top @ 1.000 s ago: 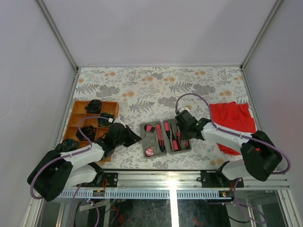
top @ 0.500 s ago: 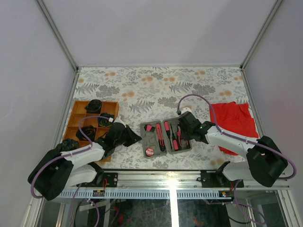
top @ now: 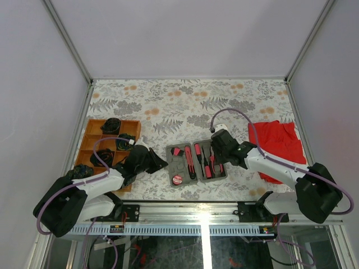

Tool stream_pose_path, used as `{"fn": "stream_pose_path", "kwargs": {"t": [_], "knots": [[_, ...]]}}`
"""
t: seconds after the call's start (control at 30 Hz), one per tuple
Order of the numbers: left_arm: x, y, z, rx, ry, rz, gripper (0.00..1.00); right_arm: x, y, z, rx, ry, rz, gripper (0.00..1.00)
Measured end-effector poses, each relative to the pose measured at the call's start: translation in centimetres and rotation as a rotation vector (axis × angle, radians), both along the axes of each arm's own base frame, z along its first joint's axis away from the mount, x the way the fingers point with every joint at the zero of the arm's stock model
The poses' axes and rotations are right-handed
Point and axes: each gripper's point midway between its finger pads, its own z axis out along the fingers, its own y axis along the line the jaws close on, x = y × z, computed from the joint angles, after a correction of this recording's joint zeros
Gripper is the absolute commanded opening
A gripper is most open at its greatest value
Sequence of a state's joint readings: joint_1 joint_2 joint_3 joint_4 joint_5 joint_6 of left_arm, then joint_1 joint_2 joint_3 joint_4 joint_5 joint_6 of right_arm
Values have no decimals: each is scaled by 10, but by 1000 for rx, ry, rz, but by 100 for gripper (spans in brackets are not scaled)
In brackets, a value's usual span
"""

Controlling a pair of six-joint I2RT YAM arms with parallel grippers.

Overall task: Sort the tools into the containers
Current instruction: Adjust the pliers in the storage box.

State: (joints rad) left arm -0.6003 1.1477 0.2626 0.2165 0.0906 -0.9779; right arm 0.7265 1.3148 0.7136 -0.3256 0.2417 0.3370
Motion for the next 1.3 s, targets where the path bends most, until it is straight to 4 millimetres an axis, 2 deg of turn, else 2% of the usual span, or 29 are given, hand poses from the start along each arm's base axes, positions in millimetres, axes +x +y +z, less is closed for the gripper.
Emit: {"fn": "stream_pose_path", "kwargs": {"t": [0.17, 0.23, 0.33, 0.6, 0.77, 0.93, 1.2, 1.3], "knots": [[1, -1, 0, -1, 2, -1, 0, 5, 12, 26, 63, -28, 15, 28], [2, -2, 0, 0, 1, -2, 0, 4, 17, 27, 82, -15, 28, 28], [2, -2, 0, 2, 0, -4, 0, -4, 23, 23, 102, 36, 54, 27], [2, -2, 0, 3, 0, -7, 0, -26, 29, -6, 100, 199, 75, 23], [3, -3, 0, 2, 3, -8, 0, -28, 34, -9, 121, 224, 68, 11], [4, -5, 0, -3, 5, -13, 0, -28, 31, -15, 103, 243, 45, 7], [4, -6, 0, -9, 7, -17, 0, -28, 30, -17, 85, 266, 20, 5], [4, -6, 0, -10, 7, -17, 0, -28, 30, -16, 88, 265, 16, 13]]}}
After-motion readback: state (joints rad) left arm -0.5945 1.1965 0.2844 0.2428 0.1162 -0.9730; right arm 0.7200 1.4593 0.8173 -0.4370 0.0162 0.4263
